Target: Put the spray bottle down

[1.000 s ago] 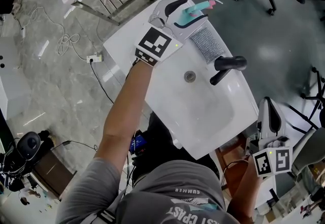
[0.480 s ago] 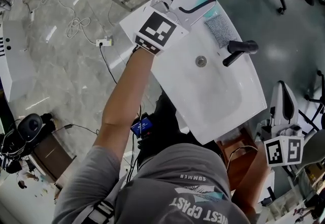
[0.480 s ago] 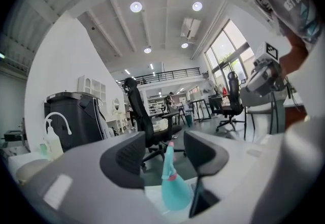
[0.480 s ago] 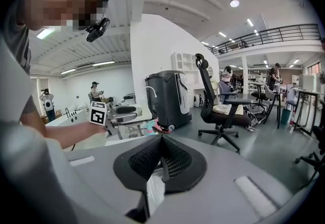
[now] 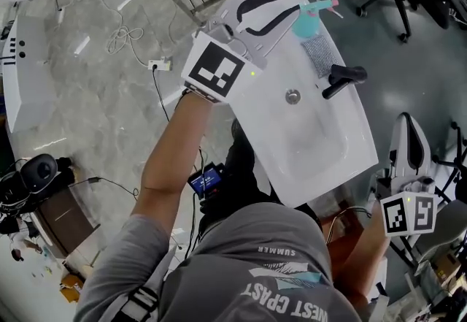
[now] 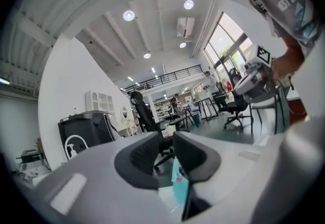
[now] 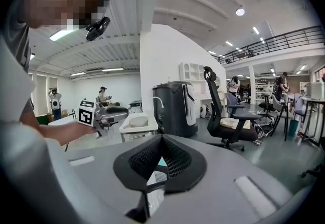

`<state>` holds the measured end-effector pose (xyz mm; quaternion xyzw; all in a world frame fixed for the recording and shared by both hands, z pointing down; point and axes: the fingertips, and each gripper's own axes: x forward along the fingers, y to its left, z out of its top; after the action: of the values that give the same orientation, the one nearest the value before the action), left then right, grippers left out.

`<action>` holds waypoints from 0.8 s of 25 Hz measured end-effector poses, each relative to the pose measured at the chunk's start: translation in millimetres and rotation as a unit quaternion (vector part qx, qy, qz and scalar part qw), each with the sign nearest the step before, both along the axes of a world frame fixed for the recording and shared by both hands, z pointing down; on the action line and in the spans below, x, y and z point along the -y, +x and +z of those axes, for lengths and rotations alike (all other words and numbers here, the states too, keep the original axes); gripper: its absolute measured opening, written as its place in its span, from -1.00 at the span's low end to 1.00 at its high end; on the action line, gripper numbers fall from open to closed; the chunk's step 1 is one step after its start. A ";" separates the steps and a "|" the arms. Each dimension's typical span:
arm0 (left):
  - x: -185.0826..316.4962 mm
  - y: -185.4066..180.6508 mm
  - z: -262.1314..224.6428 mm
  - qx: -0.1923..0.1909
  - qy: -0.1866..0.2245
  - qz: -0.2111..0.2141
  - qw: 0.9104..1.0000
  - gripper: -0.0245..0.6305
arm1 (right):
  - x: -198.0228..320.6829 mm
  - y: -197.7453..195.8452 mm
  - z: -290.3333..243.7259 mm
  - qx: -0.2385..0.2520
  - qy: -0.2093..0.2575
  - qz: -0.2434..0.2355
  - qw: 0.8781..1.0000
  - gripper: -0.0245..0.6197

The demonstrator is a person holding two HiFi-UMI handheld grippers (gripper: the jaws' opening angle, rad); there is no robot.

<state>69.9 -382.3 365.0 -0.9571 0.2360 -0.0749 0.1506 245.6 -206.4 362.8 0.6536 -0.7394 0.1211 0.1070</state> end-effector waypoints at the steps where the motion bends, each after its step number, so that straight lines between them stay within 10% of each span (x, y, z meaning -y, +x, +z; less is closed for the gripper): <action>1: -4.9 -4.3 -7.8 0.001 0.007 -0.003 1.000 -0.68 | -0.5 -1.6 -4.8 -0.002 0.005 -0.004 1.000 -0.92; 20: -108.1 -54.0 -110.3 0.028 0.062 -0.039 0.997 -0.92 | -17.6 -18.7 -84.0 -0.049 0.055 -0.077 0.994 -0.92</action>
<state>15.9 -274.3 254.7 -0.9336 0.2730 -0.0923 0.2132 227.0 -188.7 278.8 0.6047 -0.7870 0.0398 0.1160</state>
